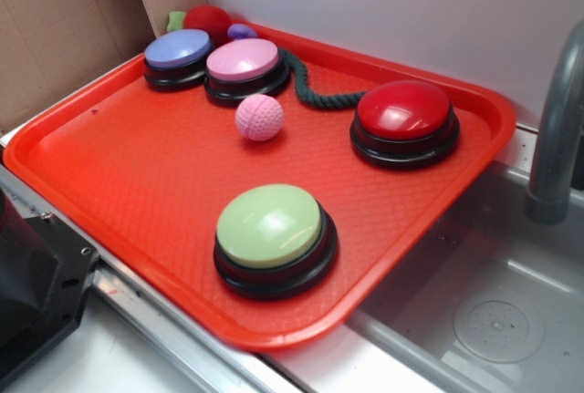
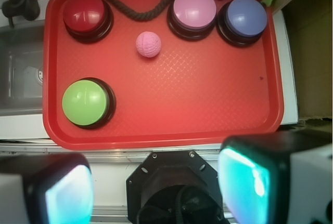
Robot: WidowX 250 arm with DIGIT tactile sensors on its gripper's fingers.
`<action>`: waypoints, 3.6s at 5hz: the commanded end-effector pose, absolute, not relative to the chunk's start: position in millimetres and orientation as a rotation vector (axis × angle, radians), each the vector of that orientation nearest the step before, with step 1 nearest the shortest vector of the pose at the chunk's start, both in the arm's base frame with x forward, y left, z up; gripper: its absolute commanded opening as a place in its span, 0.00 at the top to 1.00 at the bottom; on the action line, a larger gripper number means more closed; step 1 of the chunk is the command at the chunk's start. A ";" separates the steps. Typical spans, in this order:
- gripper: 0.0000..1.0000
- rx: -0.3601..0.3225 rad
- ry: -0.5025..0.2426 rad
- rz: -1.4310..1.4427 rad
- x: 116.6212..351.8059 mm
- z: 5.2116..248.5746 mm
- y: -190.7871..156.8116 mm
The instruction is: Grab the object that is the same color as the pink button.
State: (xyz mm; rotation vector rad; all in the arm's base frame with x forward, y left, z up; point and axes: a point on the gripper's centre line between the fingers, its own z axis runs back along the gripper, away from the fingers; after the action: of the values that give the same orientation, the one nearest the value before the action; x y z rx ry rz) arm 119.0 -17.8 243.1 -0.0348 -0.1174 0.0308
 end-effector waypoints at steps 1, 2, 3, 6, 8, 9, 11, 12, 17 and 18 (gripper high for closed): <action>0.00 -0.035 -0.117 0.031 119.0 243.1 -17.8; 0.00 0.026 -0.142 -0.015 169.0 217.6 -24.2; 0.00 0.011 -0.160 -0.080 218.8 187.2 -22.6; 0.00 -0.029 -0.176 -0.135 262.3 74.5 -13.2; 0.00 -0.007 -0.132 -0.196 254.4 39.6 -25.7; 1.00 -0.036 -0.106 -0.191 252.7 29.0 -28.1; 1.00 0.031 -0.132 -0.187 244.8 78.2 -26.0; 1.00 0.067 -0.116 -0.135 225.4 128.0 -17.8; 1.00 0.002 -0.176 -0.012 184.9 223.4 11.3; 1.00 -0.011 -0.176 0.016 188.1 227.5 16.1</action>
State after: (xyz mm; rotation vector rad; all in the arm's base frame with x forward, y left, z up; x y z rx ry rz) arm 185.1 17.8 214.9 -0.0129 -0.1311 0.0117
